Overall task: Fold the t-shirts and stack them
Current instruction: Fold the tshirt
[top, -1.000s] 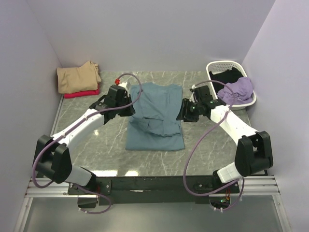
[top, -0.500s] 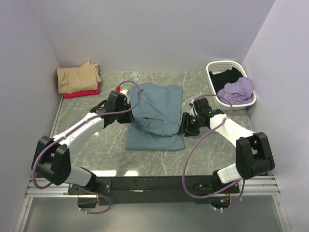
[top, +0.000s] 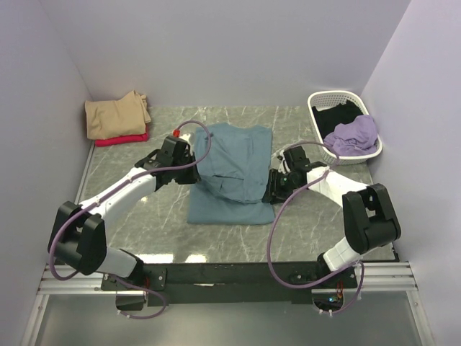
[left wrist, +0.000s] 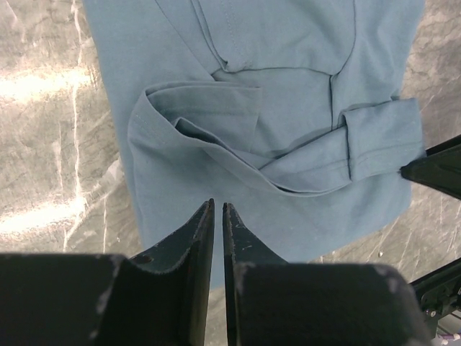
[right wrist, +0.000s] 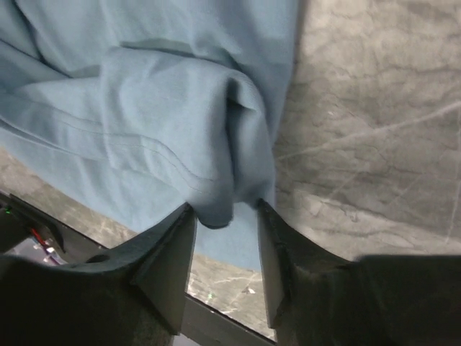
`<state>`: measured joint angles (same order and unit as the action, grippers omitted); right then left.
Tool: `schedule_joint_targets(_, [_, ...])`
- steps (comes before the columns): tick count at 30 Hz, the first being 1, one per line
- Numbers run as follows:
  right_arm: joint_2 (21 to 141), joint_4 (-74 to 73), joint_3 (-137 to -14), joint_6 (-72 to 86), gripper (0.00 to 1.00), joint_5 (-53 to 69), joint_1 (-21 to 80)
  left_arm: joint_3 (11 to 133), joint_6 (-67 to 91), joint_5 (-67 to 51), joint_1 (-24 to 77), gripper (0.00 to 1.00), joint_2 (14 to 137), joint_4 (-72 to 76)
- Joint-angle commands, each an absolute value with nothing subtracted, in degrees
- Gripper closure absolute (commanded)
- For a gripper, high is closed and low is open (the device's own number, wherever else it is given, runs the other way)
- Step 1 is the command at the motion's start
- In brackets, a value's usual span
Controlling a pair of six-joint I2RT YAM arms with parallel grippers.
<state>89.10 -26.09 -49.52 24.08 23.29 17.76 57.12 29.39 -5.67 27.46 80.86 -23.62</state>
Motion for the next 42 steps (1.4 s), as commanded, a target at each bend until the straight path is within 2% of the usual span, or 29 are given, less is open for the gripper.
schedule_joint_targets(1, [89.56,-23.03,-52.82,23.11,0.56,24.7,18.19,58.01,29.44,-5.36,27.77,0.84,81.91,-22.68])
schedule_joint_targets(4, [90.0,-22.94,-53.96,23.12,0.64,25.31,18.19,58.09,29.44,-5.62,27.77,0.85,82.62,-22.59])
schedule_joint_targets(5, [90.17,-22.77,-54.49,23.2,0.71,25.31,18.19,58.27,29.44,-5.63,27.69,0.85,82.79,-22.59])
schedule_joint_targets(7, [91.05,-22.68,-55.63,23.2,0.77,25.4,18.28,58.18,29.53,-5.45,27.77,0.86,82.79,-22.59])
schedule_joint_targets(8, [91.49,-22.85,-56.24,23.2,0.83,25.49,18.19,58.18,29.44,-5.36,27.77,0.86,82.79,-22.5])
schedule_joint_targets(10, [92.54,-22.5,-57.04,23.29,0.85,25.58,18.19,58.27,29.44,-5.1,27.86,0.86,82.88,-22.5])
schedule_joint_targets(11, [92.98,-22.41,-58.26,23.47,0.92,25.23,18.19,58.45,29.36,-4.75,27.77,0.86,83.23,-22.5])
schedule_joint_targets(21, [101.85,-21.71,-70.3,25.49,0.97,23.82,18.11,61.96,27.78,-0.53,27.69,0.9,86.31,-23.9])
schedule_joint_targets(31, [108.54,-26.18,-79.36,26.28,0.98,14.86,16.88,62.58,27.86,3.25,27.69,0.92,87.19,-23.99])
schedule_joint_targets(32, [108.89,-27.67,-79.63,26.37,0.96,13.9,16.88,62.67,27.95,3.69,27.69,0.92,87.36,-23.99])
schedule_joint_targets(34, [108.37,-27.95,-78.5,26.98,0.81,10.48,16.61,62.67,27.69,3.95,27.69,0.92,87.8,-23.91])
schedule_joint_targets(36, [107.24,-28.04,-77.52,27.25,0.75,8.88,16.35,62.49,27.51,4.22,27.77,0.92,87.89,-23.47])
schedule_joint_targets(38, [106.18,-26.99,-75.59,27.07,0.49,8.52,15.73,62.75,27.07,3.69,27.77,0.88,88.24,-22.41])
schedule_joint_targets(40, [103.54,-25.58,-73.32,26.54,0.46,9.05,15.73,63.28,26.55,1.94,27.77,0.69,89.38,-21.02])
schedule_joint_targets(41, [102.58,-24.27,-72.6,26.28,0.44,9.75,15.82,63.8,26.54,1.32,27.69,0.64,89.73,-20.31])
schedule_joint_targets(42, [100.74,-23.91,-72.16,26.19,0.44,10.1,15.73,63.98,26.37,0.45,27.69,0.55,90.35,-19.69])
